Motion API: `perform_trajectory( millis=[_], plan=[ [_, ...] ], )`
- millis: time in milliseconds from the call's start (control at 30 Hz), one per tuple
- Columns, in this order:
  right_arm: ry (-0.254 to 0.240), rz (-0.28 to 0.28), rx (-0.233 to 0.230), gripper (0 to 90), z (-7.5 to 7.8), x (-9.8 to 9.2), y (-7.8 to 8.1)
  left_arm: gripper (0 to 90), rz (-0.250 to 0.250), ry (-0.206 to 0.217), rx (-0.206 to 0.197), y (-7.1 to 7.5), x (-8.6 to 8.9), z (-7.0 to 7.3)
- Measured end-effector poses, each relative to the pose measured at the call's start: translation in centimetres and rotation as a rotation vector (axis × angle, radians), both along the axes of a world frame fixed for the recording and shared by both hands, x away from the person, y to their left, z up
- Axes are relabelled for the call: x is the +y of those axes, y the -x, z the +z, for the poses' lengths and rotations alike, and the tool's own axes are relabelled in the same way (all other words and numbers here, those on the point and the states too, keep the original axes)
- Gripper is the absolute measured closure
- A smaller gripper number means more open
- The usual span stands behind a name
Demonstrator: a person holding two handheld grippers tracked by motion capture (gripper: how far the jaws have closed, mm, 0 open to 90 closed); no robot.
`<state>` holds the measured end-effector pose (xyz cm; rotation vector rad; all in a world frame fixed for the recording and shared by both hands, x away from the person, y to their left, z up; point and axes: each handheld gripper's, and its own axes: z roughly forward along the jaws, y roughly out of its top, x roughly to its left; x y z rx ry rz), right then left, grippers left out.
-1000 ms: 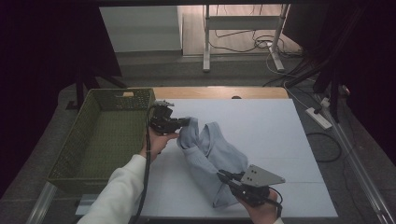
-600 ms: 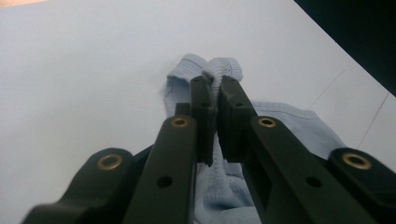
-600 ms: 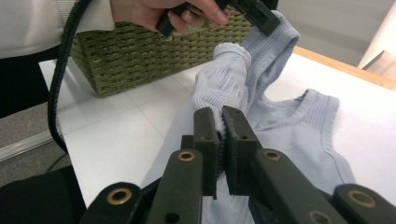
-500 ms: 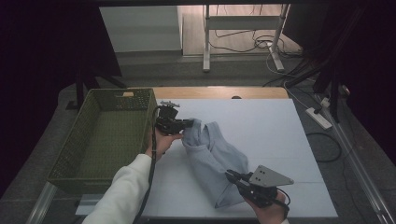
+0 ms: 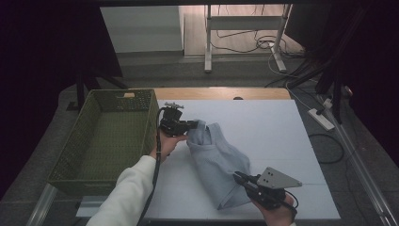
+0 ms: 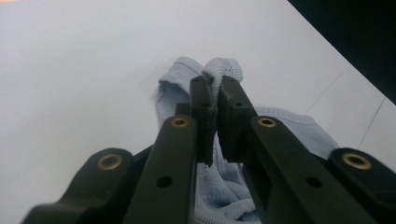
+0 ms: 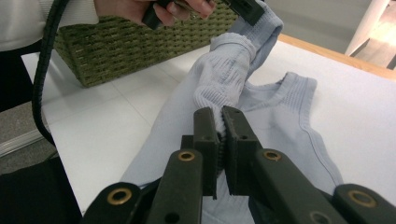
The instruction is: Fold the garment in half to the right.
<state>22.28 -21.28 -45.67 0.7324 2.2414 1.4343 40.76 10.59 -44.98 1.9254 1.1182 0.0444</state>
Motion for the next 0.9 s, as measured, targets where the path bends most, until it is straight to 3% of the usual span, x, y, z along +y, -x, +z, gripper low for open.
perform_trajectory(
  millis=[900],
  plan=[
    [0.053,-0.092,0.052,84.9,-1.1,-3.5,-0.6,85.2,0.004,-0.019,0.028,-0.9,-1.6,-1.4]
  ],
)
